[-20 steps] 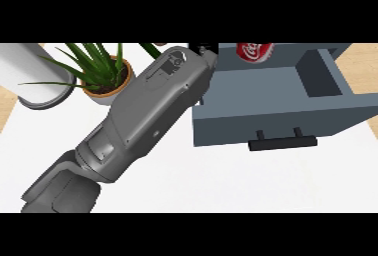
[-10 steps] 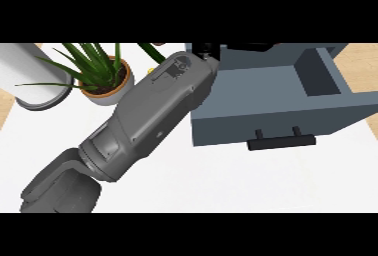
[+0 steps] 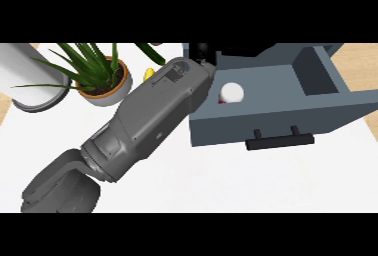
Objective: Pick up the can, place it into the drawer and close the drawer
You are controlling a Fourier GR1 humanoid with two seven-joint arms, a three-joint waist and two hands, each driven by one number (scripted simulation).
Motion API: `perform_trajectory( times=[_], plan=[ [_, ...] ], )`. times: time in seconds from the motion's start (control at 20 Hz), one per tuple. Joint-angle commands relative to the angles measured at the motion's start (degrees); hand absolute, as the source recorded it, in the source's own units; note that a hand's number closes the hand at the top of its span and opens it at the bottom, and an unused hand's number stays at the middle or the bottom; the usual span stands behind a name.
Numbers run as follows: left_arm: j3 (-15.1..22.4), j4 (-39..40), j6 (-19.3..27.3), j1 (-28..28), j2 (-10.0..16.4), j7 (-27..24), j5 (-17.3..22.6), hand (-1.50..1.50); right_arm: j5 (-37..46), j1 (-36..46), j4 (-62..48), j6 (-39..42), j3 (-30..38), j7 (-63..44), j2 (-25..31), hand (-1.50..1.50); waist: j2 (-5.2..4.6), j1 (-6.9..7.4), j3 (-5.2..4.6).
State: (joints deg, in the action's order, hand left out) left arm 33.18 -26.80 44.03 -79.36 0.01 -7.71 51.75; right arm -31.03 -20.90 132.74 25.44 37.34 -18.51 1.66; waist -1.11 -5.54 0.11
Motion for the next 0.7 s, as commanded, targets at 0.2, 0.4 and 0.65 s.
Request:
perform_trajectory(
  times=[0.2, 0.4, 0.65],
  plan=[
    [2.89, -1.16, 1.96, 1.74, -0.01, -3.33, 4.14, -1.50, 1.95, 1.43, 0.41, 0.03, -1.70, 0.31, -1.25, -1.50, -0.02, 0.28, -0.01],
    [1.07, 1.90, -1.43, 0.32, -0.01, -4.90, 4.36, -1.50, 2.46, -0.17, 3.87, 1.38, 2.36, 3.88, -0.01, -1.50, 0.18, 0.55, -0.04],
    [0.95, -1.20, -0.34, 0.32, -0.01, -7.71, 6.85, -1.50, 14.09, 7.61, 2.68, 3.66, 0.65, 9.26, 5.56, -1.50, -0.28, 1.44, -0.03]
  ],
)
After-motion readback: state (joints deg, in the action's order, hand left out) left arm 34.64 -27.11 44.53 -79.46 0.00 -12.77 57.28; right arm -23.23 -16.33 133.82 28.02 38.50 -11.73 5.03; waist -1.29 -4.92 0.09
